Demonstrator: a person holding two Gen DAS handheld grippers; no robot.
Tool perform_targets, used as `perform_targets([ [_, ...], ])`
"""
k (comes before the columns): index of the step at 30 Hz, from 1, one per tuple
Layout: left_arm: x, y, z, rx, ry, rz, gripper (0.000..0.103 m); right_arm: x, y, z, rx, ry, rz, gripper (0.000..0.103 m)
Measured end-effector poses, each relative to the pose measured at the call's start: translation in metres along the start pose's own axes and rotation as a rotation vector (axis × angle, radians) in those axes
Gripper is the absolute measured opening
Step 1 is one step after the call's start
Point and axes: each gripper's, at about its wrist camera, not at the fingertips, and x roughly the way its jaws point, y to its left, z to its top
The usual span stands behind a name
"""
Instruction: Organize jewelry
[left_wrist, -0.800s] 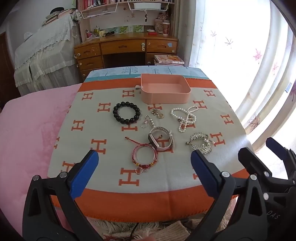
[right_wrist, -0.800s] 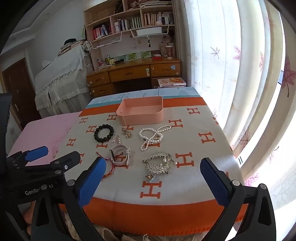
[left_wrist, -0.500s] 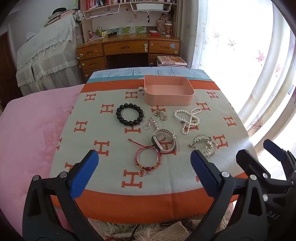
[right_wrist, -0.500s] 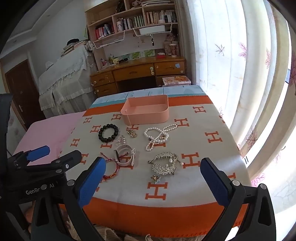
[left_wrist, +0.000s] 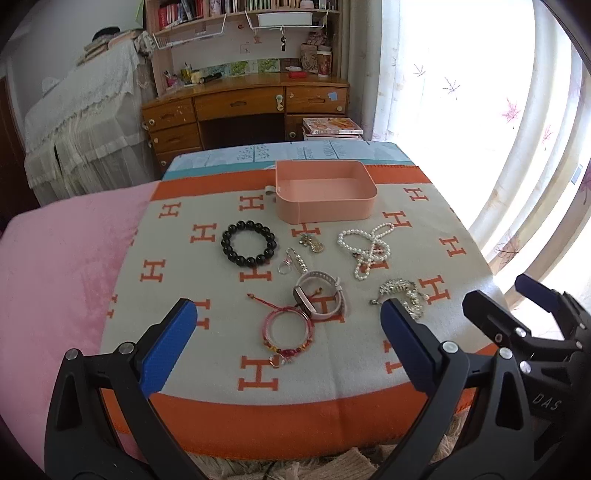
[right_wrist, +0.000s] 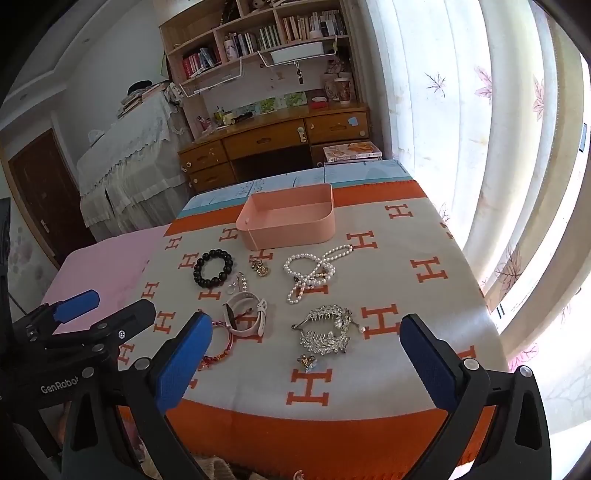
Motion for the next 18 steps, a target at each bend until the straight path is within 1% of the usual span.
perform_targets([
  [2, 0.001, -0.003, 0.001, 0.018, -0.009, 0.029, 0.099, 0.005, 0.0, 0.005, 0.003, 0.024, 0.003, 0.103],
  [4, 0.001, -0.002, 0.002, 0.014, -0.009, 0.052, 0.099, 0.009, 0.001, 0.009, 0.01, 0.044, 0.036, 0.103],
  [10, -0.003, 0.01, 0.007, -0.047, -0.038, 0.08, 0.099, 0.002, 0.017, 0.02, -0.05, 0.012, 0.01, 0.103],
  [12, -0.011, 0.005, -0.002, -0.054, -0.036, 0.086, 0.099, -0.003, 0.017, 0.016, -0.046, 0.001, 0.016, 0.103],
  [15, -0.007, 0.007, -0.006, -0.072, -0.013, 0.078, 0.098, -0.003, 0.016, 0.009, -0.023, -0.008, 0.025, 0.103],
  [18, -0.006, 0.007, -0.01, -0.081, -0.013, 0.064, 0.098, -0.006, 0.017, 0.004, -0.025, -0.021, 0.016, 0.103],
])
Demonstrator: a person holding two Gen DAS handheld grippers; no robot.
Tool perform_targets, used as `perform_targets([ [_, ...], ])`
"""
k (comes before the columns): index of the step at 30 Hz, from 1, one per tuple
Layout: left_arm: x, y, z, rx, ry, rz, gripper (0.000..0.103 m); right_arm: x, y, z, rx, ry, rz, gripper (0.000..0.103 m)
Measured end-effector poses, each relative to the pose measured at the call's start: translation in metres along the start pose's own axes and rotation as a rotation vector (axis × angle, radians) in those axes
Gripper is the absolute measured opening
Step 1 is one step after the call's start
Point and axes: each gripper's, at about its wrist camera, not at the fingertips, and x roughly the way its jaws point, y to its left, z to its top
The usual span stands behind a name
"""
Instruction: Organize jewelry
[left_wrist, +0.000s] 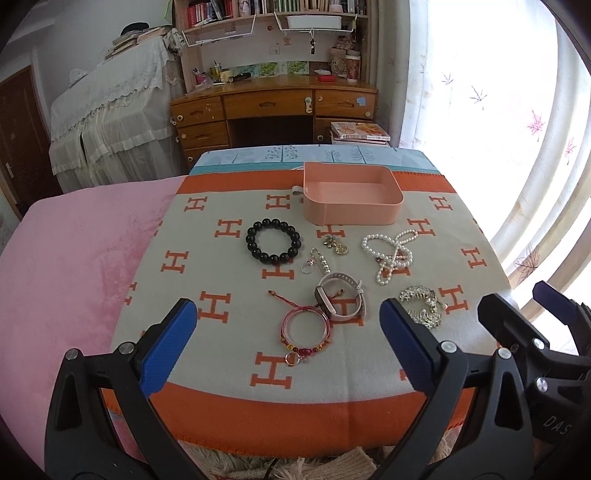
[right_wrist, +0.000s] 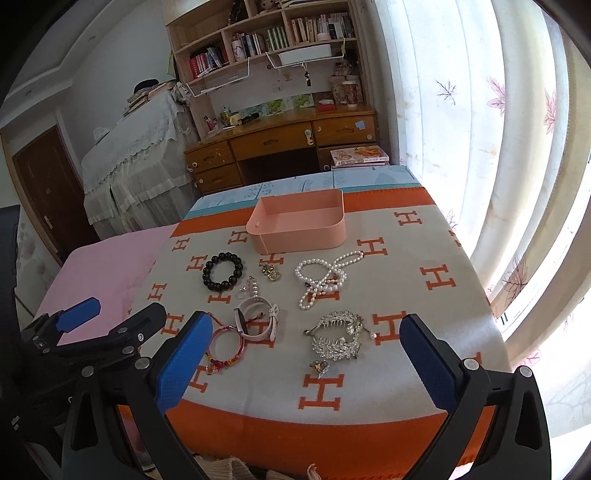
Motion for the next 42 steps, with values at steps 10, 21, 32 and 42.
perform_targets([
  [10, 0.005, 0.003, -0.008, -0.024, 0.021, -0.015, 0.098, -0.007, 0.003, -0.009, -0.047, -0.032, -0.034, 0.103],
  [21, 0.005, 0.011, -0.01, -0.057, 0.009, -0.009, 0.098, -0.002, 0.01, -0.013, -0.083, -0.024, -0.038, 0.103],
  [32, 0.005, 0.014, -0.012, -0.058, 0.014, -0.001, 0.098, -0.004, 0.01, -0.013, -0.08, -0.017, -0.028, 0.103],
  [42, 0.009, 0.012, -0.014, -0.051, 0.032, 0.006, 0.098, -0.003, 0.01, -0.015, -0.076, -0.006, -0.024, 0.103],
])
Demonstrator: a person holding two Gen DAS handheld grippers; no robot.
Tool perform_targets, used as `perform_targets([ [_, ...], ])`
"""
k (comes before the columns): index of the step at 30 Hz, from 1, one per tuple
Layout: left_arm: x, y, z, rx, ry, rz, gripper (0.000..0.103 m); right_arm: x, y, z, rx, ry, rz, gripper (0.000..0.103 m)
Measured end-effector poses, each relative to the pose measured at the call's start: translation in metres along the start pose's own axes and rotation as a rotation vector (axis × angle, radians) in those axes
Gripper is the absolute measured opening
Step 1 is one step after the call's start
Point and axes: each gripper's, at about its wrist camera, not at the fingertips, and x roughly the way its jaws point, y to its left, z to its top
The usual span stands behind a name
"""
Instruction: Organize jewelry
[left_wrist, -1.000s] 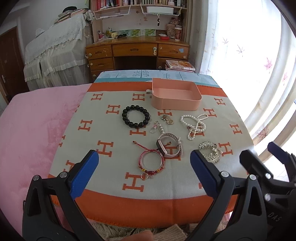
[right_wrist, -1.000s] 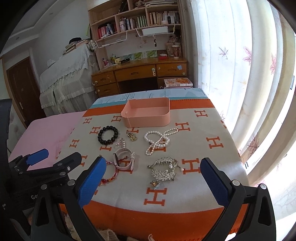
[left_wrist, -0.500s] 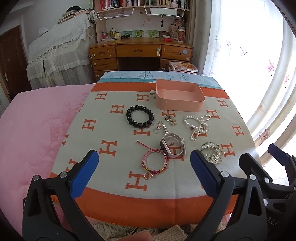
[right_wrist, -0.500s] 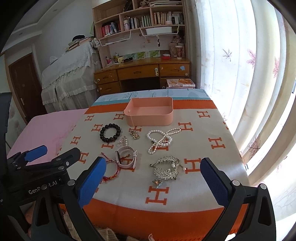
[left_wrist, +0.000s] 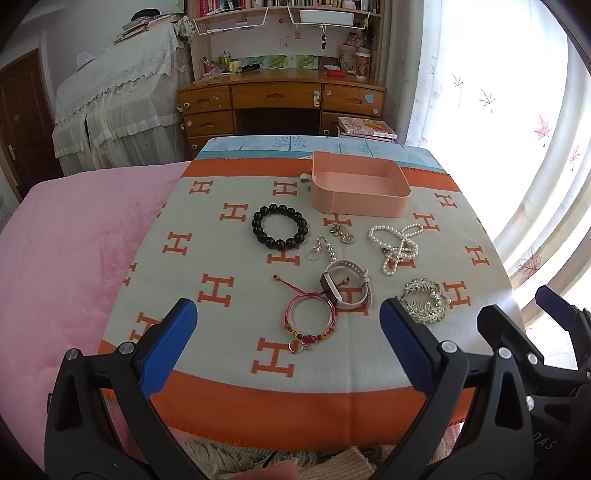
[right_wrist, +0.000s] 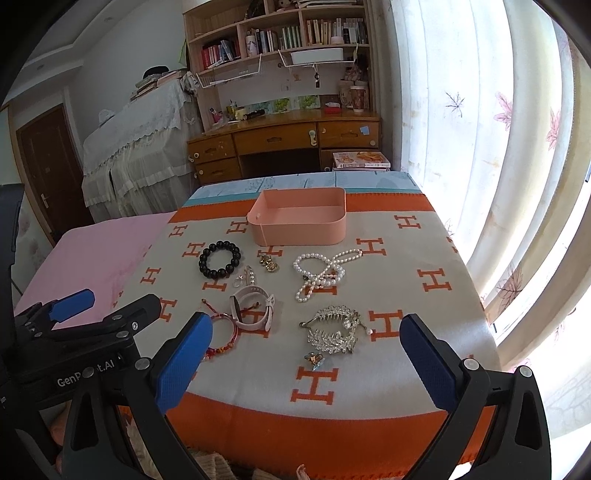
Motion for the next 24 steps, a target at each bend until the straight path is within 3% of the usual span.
perform_targets([
  [24, 0.0075, -0.0014, 0.0014, 0.001, 0.016, 0.0, 0.098, 0.0066, -0.0019, -0.001, 0.004, 0.018, 0.005, 0.103],
])
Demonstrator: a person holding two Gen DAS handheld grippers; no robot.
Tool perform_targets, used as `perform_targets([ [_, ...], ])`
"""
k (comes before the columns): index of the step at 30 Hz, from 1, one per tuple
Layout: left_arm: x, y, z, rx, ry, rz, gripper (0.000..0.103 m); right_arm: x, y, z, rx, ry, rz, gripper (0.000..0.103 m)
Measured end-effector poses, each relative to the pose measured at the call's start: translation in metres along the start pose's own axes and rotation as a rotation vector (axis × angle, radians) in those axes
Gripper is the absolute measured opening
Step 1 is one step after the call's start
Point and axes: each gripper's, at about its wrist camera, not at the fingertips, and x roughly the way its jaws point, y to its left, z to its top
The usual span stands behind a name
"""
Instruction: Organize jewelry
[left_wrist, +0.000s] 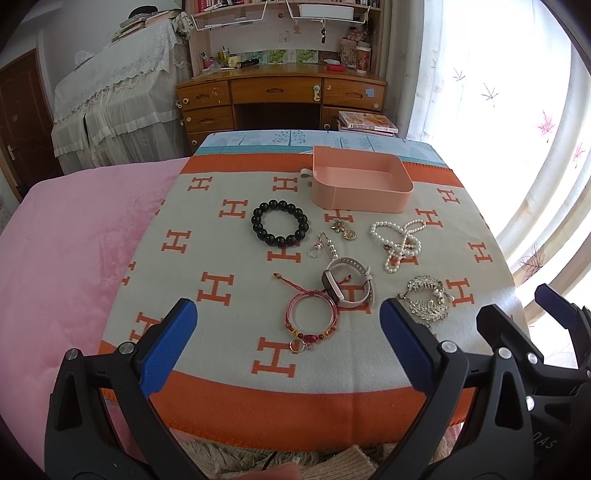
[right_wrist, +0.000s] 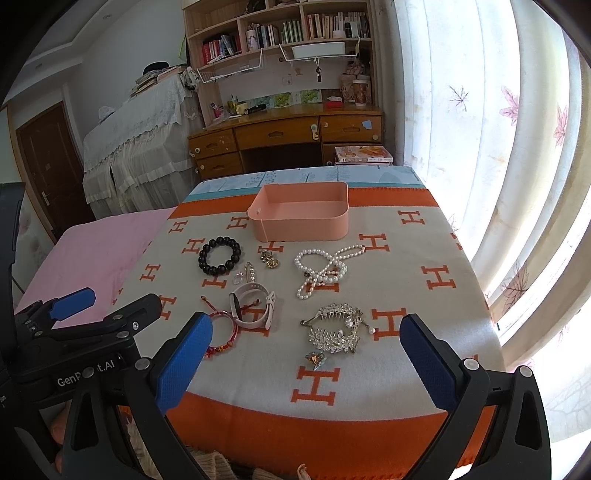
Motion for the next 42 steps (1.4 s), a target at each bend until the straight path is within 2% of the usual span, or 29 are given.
perform_targets([
  [21, 0.003, 0.002, -0.003, 0.0, 0.011, -0.004, 0.098, 0.005, 0.002, -0.002, 0.007, 0.018, 0.008, 0.103],
  [27, 0.007, 0.005, -0.01, 0.001, 0.031, -0.005, 0.098, 0.008, 0.004, -0.01, 0.013, 0.037, 0.016, 0.103],
  [39, 0.016, -0.001, -0.001, 0.008, 0.081, -0.007, 0.098, 0.009, 0.018, -0.027, 0.028, 0.082, 0.033, 0.103],
  [42, 0.024, -0.002, 0.004, 0.013, 0.109, -0.035, 0.098, 0.012, 0.02, -0.029, 0.039, 0.109, 0.057, 0.103],
])
